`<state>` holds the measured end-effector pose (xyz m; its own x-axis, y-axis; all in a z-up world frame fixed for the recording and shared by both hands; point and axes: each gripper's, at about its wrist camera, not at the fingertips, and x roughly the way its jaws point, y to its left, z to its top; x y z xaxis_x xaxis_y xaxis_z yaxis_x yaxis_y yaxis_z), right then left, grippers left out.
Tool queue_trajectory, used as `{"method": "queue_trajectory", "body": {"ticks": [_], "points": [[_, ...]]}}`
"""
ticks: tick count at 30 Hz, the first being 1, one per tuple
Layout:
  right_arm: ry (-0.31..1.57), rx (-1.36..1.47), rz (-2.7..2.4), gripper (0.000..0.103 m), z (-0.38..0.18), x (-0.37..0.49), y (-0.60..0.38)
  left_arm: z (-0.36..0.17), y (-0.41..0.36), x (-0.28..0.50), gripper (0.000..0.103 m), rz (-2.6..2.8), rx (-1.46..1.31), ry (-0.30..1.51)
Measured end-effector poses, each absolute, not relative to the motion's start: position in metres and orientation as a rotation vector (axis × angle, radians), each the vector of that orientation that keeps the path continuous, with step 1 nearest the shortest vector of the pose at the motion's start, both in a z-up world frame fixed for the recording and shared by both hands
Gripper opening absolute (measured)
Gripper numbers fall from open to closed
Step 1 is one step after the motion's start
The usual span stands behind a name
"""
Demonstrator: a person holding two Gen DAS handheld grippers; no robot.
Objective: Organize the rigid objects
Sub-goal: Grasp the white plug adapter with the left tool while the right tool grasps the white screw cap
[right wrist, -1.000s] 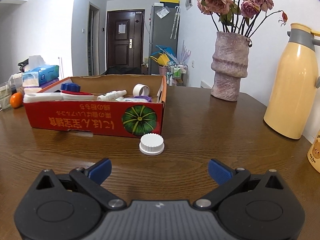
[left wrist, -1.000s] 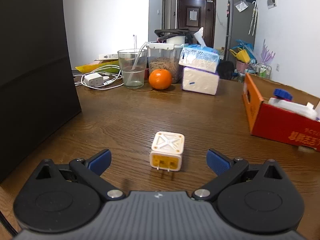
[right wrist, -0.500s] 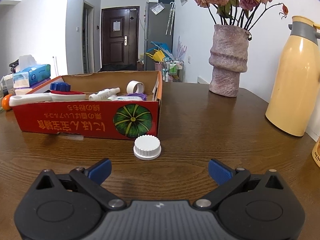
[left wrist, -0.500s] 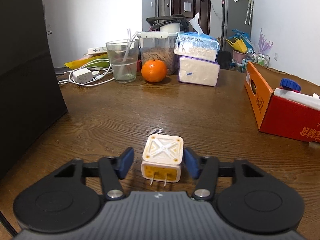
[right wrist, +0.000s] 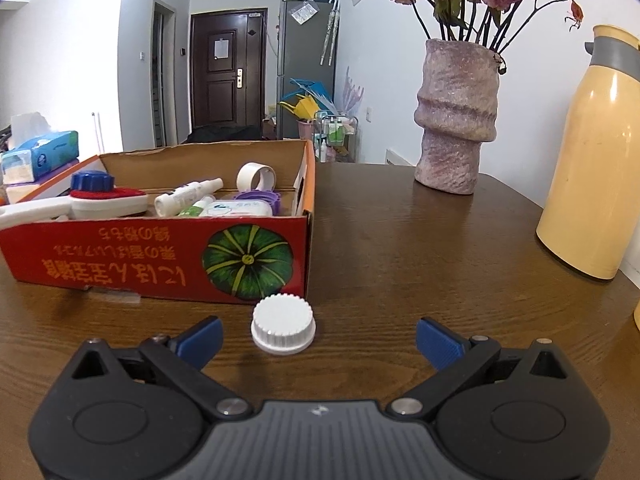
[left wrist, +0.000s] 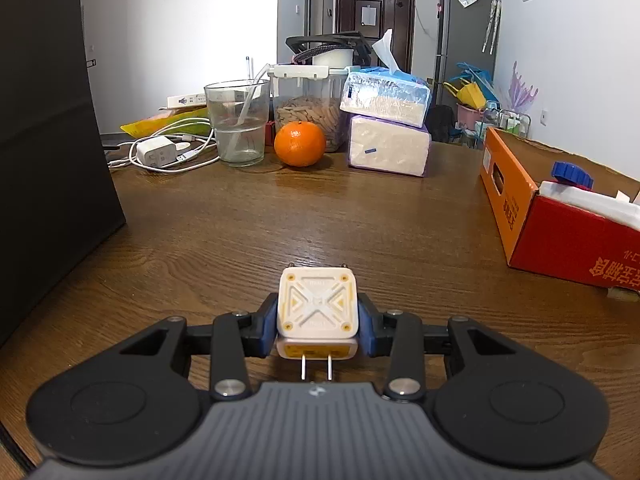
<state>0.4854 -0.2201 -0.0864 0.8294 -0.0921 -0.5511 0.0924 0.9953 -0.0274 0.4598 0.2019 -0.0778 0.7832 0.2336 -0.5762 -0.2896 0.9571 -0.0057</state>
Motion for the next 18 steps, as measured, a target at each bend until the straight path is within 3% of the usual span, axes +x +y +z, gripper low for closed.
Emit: {"method": "queue_trajectory", "body": {"ticks": [6,10,15,18], "points": [[0.601,0.005,-0.108,0.101,-0.088,0.501,-0.220,-0.075,0.202,0.458,0.039,0.281,-0.107,0.595],[0.620,0.010,-0.095,0.094,-0.089,0.509,-0.218,-0.073,0.201,0.455,0.039,0.282,-0.112,0.582],[0.627,0.001,-0.076,0.076,-0.091,0.513,-0.214,-0.071,0.197,0.453,0.039,0.273,-0.116,0.574],[0.638,0.013,-0.061,0.049,-0.091,0.513,-0.215,-0.067,0.194,0.451,0.039,0.270,-0.120,0.560]]}}
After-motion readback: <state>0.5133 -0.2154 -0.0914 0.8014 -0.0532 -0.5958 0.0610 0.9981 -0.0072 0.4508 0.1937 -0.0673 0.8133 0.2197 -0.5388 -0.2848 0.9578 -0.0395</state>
